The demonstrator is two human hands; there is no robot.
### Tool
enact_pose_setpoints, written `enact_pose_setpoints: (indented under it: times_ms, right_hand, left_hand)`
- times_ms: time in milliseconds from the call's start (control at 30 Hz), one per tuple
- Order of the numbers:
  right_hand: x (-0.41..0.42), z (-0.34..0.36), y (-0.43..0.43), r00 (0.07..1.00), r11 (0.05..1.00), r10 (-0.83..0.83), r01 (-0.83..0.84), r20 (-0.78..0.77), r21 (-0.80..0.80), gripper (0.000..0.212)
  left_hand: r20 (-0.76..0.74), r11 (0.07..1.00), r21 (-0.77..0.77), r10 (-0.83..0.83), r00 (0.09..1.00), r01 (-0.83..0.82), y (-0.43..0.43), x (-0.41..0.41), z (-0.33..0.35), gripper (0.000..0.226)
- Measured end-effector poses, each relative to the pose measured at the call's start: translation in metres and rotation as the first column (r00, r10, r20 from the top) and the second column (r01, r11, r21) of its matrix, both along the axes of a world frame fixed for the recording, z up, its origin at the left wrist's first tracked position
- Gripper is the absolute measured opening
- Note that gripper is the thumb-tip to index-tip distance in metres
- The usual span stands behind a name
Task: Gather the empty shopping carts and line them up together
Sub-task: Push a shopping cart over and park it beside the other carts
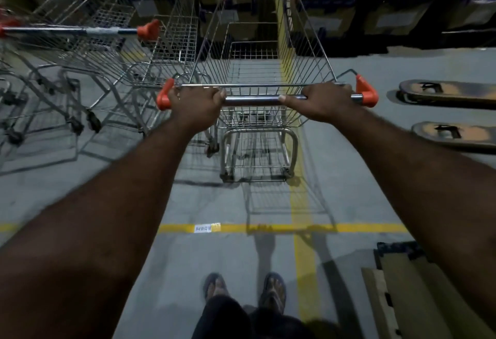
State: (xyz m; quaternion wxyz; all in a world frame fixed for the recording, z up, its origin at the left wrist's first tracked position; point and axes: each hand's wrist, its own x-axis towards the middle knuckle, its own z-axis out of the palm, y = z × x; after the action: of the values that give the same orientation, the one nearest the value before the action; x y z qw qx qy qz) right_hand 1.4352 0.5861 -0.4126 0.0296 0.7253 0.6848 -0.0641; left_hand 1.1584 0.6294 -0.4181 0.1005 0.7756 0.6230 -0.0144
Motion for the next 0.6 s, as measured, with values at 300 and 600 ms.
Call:
enact_pose_setpoints:
  times_ms: [300,600]
  right_hand:
    - [-0.023,-0.004,-0.059,0.999,0.999,-0.031,0.031,0.011,0.014,0.092]
    - [-0.046,-0.004,-0.124,0.998,0.998,-0.055,0.054,0.011,0.039,0.088]
  left_hand:
    - [-0.018,1.0,-0.018,-0.021,1.0,0.02,-0.051,-0.023,0.006,0.07]
    - [0.01,0.999,-0.017,-0.047,0.999,0.047,-0.11,-0.046,0.004,0.068]
